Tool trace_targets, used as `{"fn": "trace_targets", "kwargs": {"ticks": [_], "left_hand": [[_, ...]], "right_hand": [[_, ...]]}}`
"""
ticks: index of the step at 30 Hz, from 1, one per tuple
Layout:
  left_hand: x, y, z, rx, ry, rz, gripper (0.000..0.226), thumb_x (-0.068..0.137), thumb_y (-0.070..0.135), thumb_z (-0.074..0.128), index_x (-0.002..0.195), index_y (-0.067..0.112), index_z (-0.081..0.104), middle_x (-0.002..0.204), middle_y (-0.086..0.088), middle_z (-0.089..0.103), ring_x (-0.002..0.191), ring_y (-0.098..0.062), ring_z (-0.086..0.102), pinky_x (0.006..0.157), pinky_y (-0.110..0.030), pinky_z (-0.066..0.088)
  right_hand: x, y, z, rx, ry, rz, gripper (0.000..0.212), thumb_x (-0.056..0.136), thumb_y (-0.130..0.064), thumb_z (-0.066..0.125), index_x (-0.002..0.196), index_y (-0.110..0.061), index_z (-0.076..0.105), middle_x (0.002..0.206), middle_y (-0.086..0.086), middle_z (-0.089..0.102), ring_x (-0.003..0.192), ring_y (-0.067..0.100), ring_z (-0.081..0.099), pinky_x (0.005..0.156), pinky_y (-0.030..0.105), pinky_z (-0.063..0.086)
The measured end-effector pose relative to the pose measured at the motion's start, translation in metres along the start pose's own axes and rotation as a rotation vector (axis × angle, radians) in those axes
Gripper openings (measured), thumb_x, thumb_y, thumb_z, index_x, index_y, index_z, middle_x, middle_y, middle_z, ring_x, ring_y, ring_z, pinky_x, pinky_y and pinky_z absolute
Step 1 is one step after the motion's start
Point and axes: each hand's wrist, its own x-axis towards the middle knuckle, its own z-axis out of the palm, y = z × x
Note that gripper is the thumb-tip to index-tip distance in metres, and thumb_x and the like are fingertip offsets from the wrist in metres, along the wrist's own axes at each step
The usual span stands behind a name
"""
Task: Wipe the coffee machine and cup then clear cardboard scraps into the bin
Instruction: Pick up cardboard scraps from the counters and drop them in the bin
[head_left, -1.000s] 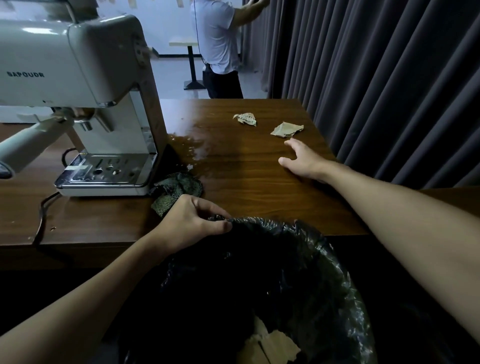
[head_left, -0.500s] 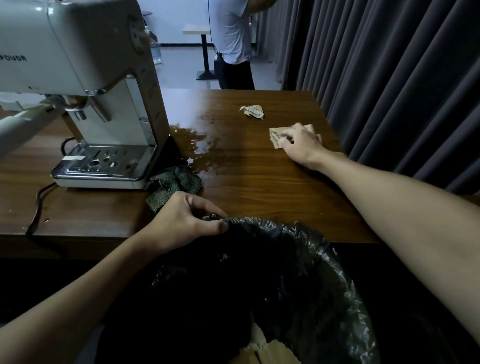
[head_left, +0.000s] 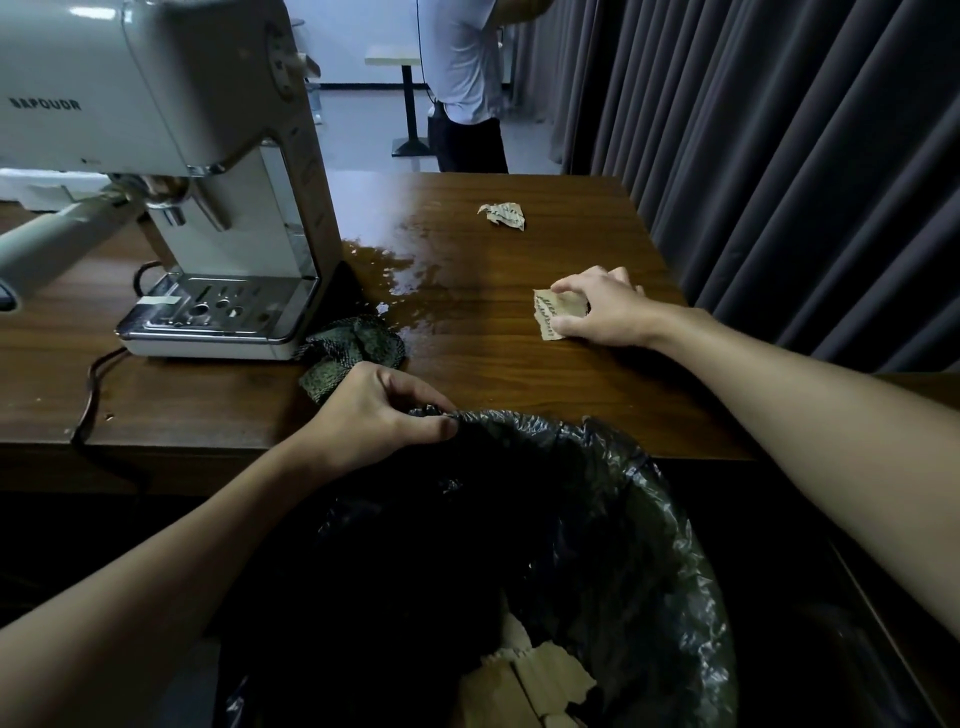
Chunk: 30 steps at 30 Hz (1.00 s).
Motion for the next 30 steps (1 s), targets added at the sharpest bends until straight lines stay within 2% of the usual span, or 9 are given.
{"fn": "trace_targets", "kwargs": {"ticks": [4, 7, 10, 15, 18, 21, 26, 28, 30], "left_hand": [[0.000, 0.000, 0.000, -0.003, 0.001, -0.001, 0.009, 0.076, 0.007, 0.083, 0.084, 0.009, 0.081, 0.079, -0.013, 0.077, 0.063, -0.008, 0.068, 0.058, -0.015, 0.052], [-0.001, 0.001, 0.000, 0.007, -0.004, 0.000, 0.009, 0.076, 0.009, 0.083, 0.085, 0.010, 0.081, 0.080, -0.015, 0.077, 0.065, -0.012, 0.069, 0.060, -0.018, 0.053], [-0.002, 0.001, -0.001, 0.008, -0.012, -0.006, 0.008, 0.077, 0.010, 0.083, 0.084, 0.012, 0.082, 0.079, -0.011, 0.077, 0.064, -0.010, 0.070, 0.059, -0.017, 0.053], [-0.002, 0.001, -0.002, 0.016, -0.026, 0.005, 0.006, 0.077, 0.011, 0.084, 0.081, 0.015, 0.082, 0.079, -0.008, 0.078, 0.066, -0.008, 0.070, 0.061, -0.016, 0.053], [-0.002, 0.002, -0.003, -0.001, -0.042, -0.001, 0.007, 0.077, 0.012, 0.084, 0.083, 0.014, 0.082, 0.081, -0.010, 0.078, 0.069, -0.013, 0.071, 0.062, -0.019, 0.054], [-0.002, 0.002, -0.002, 0.018, -0.045, 0.001, 0.009, 0.078, 0.012, 0.084, 0.087, 0.012, 0.082, 0.083, -0.012, 0.078, 0.071, -0.018, 0.070, 0.065, -0.026, 0.055], [-0.001, 0.003, -0.004, -0.019, -0.070, -0.011, 0.007, 0.077, 0.014, 0.084, 0.083, 0.017, 0.082, 0.077, -0.008, 0.078, 0.062, -0.008, 0.069, 0.056, -0.016, 0.051], [0.000, 0.003, -0.005, -0.041, -0.081, -0.017, 0.007, 0.077, 0.014, 0.084, 0.083, 0.018, 0.082, 0.074, -0.005, 0.077, 0.059, -0.005, 0.067, 0.054, -0.014, 0.048], [0.001, 0.002, -0.004, -0.037, -0.080, -0.008, 0.008, 0.077, 0.013, 0.085, 0.082, 0.019, 0.082, 0.073, -0.005, 0.077, 0.058, -0.004, 0.066, 0.053, -0.015, 0.048]], "right_hand": [[-0.007, 0.002, -0.007, 0.036, -0.027, 0.065, 0.062, 0.078, -0.052, 0.072, 0.129, -0.028, 0.048, 0.126, 0.001, 0.042, 0.122, 0.021, 0.034, 0.107, 0.046, 0.033], [-0.015, 0.001, -0.015, 0.215, -0.048, 0.090, 0.036, 0.083, -0.038, 0.073, 0.111, -0.022, 0.058, 0.114, 0.003, 0.055, 0.102, 0.018, 0.054, 0.080, 0.032, 0.049], [-0.027, -0.005, -0.029, 0.373, -0.096, 0.055, 0.012, 0.088, -0.023, 0.069, 0.097, -0.016, 0.065, 0.101, 0.004, 0.063, 0.090, 0.015, 0.060, 0.063, 0.020, 0.046], [-0.053, -0.024, -0.054, 0.611, -0.203, -0.063, 0.017, 0.089, -0.016, 0.067, 0.102, -0.006, 0.067, 0.101, 0.009, 0.065, 0.088, 0.016, 0.063, 0.064, 0.019, 0.053], [-0.066, -0.040, -0.061, 0.757, -0.462, -0.175, 0.022, 0.089, -0.013, 0.065, 0.106, -0.001, 0.064, 0.100, 0.012, 0.065, 0.087, 0.017, 0.065, 0.068, 0.024, 0.055], [-0.065, -0.050, -0.057, 0.736, -0.667, -0.247, 0.035, 0.089, -0.018, 0.063, 0.114, 0.006, 0.059, 0.103, 0.013, 0.068, 0.088, 0.020, 0.066, 0.069, 0.026, 0.056], [-0.023, -0.045, -0.031, 0.546, -0.303, -0.171, 0.027, 0.093, -0.024, 0.063, 0.118, -0.014, 0.063, 0.115, 0.005, 0.065, 0.109, 0.020, 0.063, 0.084, 0.030, 0.057], [0.001, -0.037, -0.017, 0.484, -0.162, -0.124, 0.036, 0.093, -0.027, 0.064, 0.127, -0.022, 0.057, 0.125, -0.002, 0.057, 0.122, 0.018, 0.053, 0.083, 0.021, 0.048], [0.028, -0.029, -0.004, 0.441, -0.078, -0.070, 0.051, 0.091, -0.031, 0.065, 0.138, -0.025, 0.048, 0.141, 0.002, 0.047, 0.134, 0.020, 0.041, 0.091, 0.023, 0.038]]}}
